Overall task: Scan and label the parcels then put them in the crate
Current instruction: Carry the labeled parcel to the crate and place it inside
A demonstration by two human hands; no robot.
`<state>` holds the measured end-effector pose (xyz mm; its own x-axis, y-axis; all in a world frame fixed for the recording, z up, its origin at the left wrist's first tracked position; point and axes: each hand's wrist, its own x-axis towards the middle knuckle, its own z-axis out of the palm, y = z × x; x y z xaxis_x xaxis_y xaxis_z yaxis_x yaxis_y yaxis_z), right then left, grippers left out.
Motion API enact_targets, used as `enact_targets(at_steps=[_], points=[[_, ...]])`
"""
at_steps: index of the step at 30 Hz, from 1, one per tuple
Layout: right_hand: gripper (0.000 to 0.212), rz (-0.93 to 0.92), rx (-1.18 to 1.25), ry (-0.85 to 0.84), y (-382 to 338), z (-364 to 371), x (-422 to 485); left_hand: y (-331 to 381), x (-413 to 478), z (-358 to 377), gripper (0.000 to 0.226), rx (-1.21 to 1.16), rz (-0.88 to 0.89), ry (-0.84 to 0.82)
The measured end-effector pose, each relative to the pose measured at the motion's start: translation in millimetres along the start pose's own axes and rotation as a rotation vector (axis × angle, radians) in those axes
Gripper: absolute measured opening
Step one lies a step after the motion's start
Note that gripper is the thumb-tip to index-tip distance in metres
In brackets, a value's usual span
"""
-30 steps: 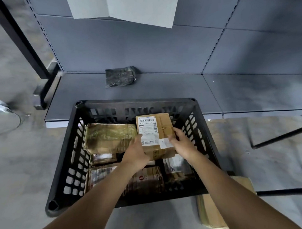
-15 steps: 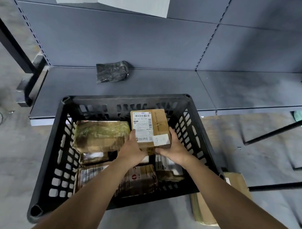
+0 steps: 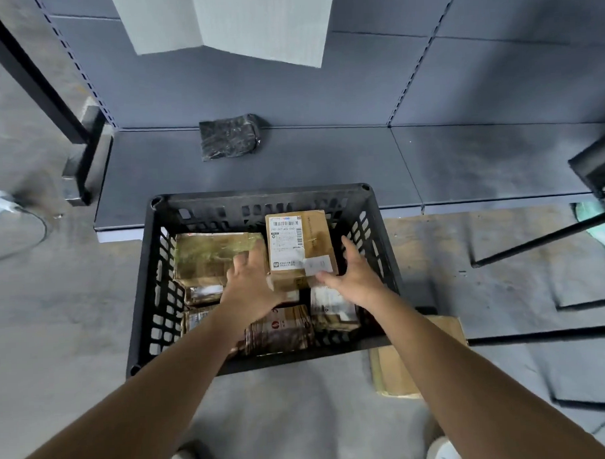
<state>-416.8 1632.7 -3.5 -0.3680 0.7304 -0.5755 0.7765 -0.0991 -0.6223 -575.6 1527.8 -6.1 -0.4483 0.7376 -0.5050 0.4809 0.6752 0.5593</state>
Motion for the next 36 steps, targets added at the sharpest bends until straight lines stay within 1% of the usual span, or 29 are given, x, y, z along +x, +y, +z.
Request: enact_targets(at_steps=[4, 6, 9, 12, 16, 19, 21, 26, 29, 33, 36], points=[[0.079, -0.006, -0.023, 0.018, -51, -39, -61, 42, -63, -57, 0.108, 0.023, -0.005, -0.009], [0.071, -0.004, -0.034, 0.034, -78, -62, -100, 67, -99, -91, 0.111, 0.025, -0.012, -0.004], [0.066, -0.043, -0.044, 0.048, -122, -105, -169, 114, -162, -150, 0.116, 0.02, 0.011, 0.017], [0.065, -0.066, -0.028, 0.04, -164, -152, -240, 161, -238, -206, 0.117, 0.009, 0.027, 0.044], [0.069, -0.148, -0.021, 0.037, -212, -204, -329, 208, -337, -267, 0.114, -0.059, -0.012, 0.135], [0.071, -0.205, -0.03, 0.039, -239, -227, -386, 230, -396, -300, 0.104, -0.075, -0.016, 0.207], [0.072, -0.254, -0.041, 0.03, -256, -234, -413, 240, -427, -318, 0.102, -0.017, 0.003, 0.255], [0.074, -0.367, -0.123, 0.005, -304, -228, -465, 228, -483, -355, 0.109, 0.126, 0.002, 0.342], [0.071, -0.471, -0.148, -0.012, -339, -209, -493, 205, -512, -381, 0.107, 0.181, -0.001, 0.401], [0.072, -0.611, -0.287, 0.03, -392, -161, -525, 161, -553, -425, 0.099, 0.215, -0.035, 0.507], [0.073, -0.714, -0.425, 0.077, -432, -110, -555, 112, -585, -460, 0.096, 0.261, -0.067, 0.584]])
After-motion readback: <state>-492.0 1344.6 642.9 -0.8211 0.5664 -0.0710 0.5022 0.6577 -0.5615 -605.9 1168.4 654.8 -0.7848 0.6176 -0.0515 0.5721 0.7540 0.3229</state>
